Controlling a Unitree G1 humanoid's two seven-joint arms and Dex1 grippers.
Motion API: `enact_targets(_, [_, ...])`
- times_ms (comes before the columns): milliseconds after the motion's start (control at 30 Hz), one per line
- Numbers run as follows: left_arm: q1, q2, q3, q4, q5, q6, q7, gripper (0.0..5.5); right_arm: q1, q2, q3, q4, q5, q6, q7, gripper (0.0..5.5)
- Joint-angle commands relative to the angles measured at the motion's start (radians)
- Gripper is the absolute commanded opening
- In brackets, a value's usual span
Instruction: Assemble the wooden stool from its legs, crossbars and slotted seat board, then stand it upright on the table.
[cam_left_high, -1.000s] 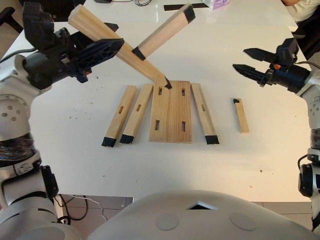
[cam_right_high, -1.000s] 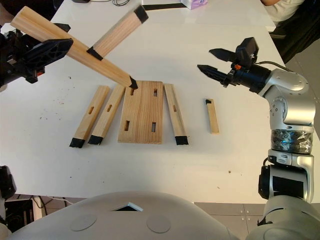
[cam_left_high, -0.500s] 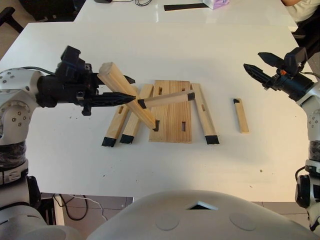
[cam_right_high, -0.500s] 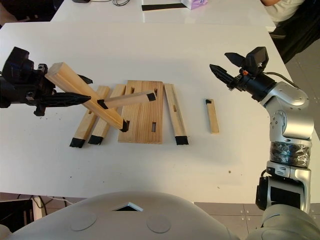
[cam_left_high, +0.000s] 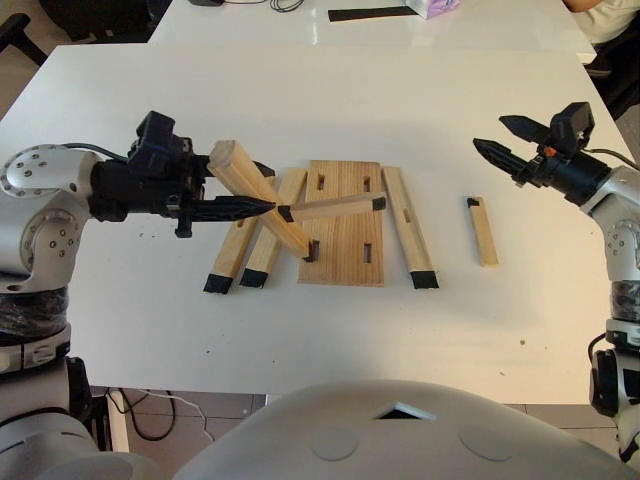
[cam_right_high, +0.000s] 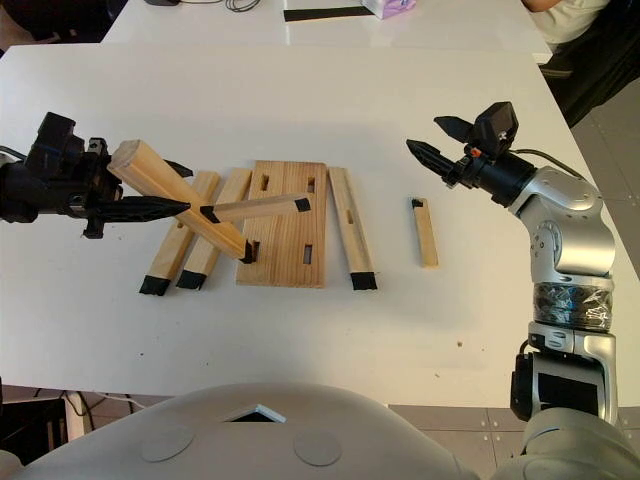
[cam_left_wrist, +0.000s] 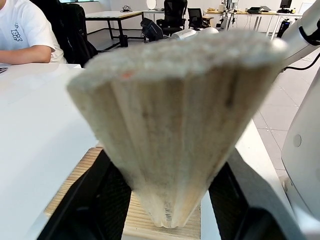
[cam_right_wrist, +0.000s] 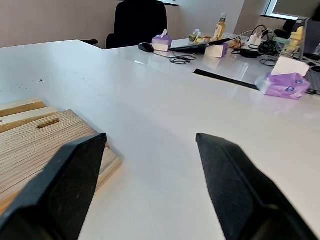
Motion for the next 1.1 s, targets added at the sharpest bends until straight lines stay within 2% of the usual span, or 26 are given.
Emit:
enact_targets(33, [-0.03, -0.016, -0.032, 0.016, 0.024, -0.012, -0.003, 2.06, -0.019, 0.002, 0.001, 0.017, -0.002, 0.01, 0.002, 3.3])
enact_targets(533, [-0.141, -0.032, -0.074, 0.094, 0.064, -0.044, -0.047, 2.05, -0.013, 0.011, 0.01, 0.027, 0.0, 0.014, 0.007, 3.3])
enact_targets(1100, [-0.112, -0.038, -0.087, 0.057, 0.069, -0.03, -0.072, 2.05, -0.002, 0.013, 0.006, 0.008, 0.008, 0.033, 0.024, 3.3])
